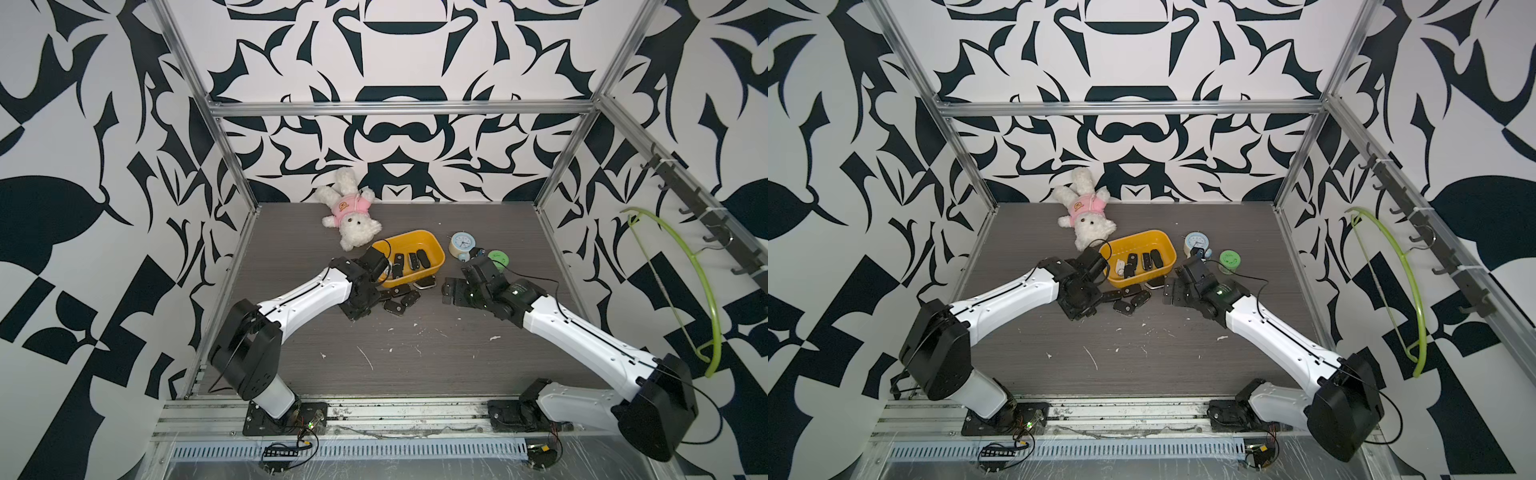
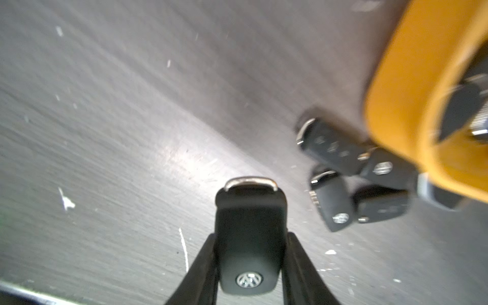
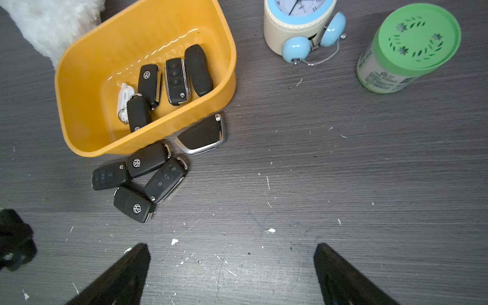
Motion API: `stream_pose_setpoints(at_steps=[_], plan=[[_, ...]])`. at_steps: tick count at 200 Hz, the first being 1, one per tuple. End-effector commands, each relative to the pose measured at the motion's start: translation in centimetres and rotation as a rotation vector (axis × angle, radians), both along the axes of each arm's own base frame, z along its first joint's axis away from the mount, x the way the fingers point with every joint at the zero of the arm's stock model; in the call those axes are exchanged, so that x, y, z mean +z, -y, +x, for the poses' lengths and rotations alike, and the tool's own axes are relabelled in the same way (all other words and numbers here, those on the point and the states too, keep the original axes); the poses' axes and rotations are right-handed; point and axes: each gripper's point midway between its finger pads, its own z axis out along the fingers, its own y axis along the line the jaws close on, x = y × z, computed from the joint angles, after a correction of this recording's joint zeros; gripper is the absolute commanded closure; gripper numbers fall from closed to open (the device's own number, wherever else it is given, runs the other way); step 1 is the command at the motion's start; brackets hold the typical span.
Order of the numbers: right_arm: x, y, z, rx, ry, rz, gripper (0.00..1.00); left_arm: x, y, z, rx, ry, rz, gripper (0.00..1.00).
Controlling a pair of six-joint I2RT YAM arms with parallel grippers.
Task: Place the car key into the storage box
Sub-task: Pick up the car key from the center of the board, then place the car key in the storage box.
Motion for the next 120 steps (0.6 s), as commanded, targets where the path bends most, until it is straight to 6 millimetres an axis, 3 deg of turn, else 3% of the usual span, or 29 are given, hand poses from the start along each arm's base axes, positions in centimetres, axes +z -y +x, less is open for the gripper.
stream_pose_setpoints(at_steps=[1,40,57,83,120], plan=[[1.6,-0.6,0.9,-0.013,0.043,0.029,0.00,3.1,-0.6,2.3,-0.065,0.098,0.015,1.00],[1.4,-0.6,0.8,-0.015,0.035,0.026,0.00,7.4,2.3,7.4,-0.158,0.279,-0.095,1.00],[1.3,-0.5,0.8,-0.017,0.030,0.025,0.00,8.4,3.7,9.2,-0.227,0.307,-0.097,1.00],[1.2,-0.5,0.8,-0.022,0.028,0.025,0.00,8.4,6.5,11.3,-0.333,0.294,-0.124,1.00],[1.1,-0.4,0.7,-0.027,0.025,0.030,0.00,5.5,8.6,13.3,-0.372,0.240,-0.128,1.00]])
